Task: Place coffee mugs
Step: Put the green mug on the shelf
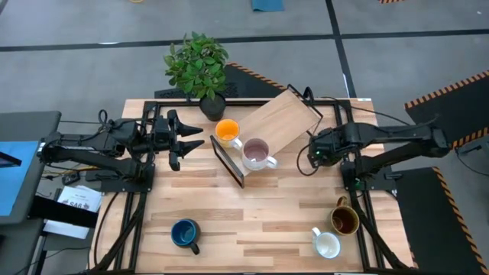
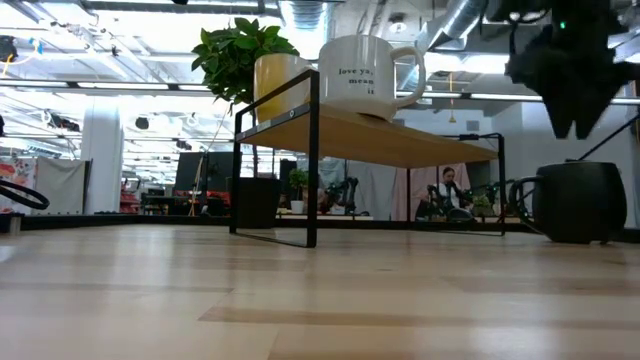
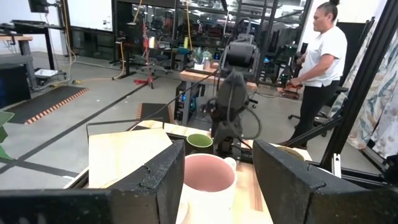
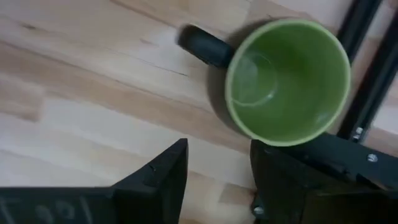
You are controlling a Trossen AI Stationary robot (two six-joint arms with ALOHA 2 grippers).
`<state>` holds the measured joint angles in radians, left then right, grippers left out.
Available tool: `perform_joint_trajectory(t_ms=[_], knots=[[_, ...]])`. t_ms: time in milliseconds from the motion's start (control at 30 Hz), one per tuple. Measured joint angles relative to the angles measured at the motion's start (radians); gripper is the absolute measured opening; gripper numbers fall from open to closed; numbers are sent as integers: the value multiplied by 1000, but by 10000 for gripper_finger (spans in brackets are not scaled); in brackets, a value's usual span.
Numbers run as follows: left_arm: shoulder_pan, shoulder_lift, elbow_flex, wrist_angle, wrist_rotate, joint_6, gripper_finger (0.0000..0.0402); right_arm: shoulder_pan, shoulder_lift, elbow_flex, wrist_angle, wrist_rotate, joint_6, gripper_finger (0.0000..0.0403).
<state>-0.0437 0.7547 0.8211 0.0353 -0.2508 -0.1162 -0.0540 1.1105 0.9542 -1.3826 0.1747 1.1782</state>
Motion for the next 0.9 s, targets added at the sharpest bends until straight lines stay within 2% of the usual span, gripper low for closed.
perform_joint_trajectory(t_ms=[333,433,700,800,900], knots=[[0,0,0,0,0,4,173,-72,8,-140,132,46,-42,226],[0,0,0,0,0,14,173,-102,8,-164,138,72,-48,226],[0,0,0,0,0,14,173,-146,8,-196,195,64,-129,226],[0,0,0,0,0,14,173,-145,9,-195,219,64,-150,218],[0,0,0,0,0,14,173,-145,9,-195,217,70,-157,190]])
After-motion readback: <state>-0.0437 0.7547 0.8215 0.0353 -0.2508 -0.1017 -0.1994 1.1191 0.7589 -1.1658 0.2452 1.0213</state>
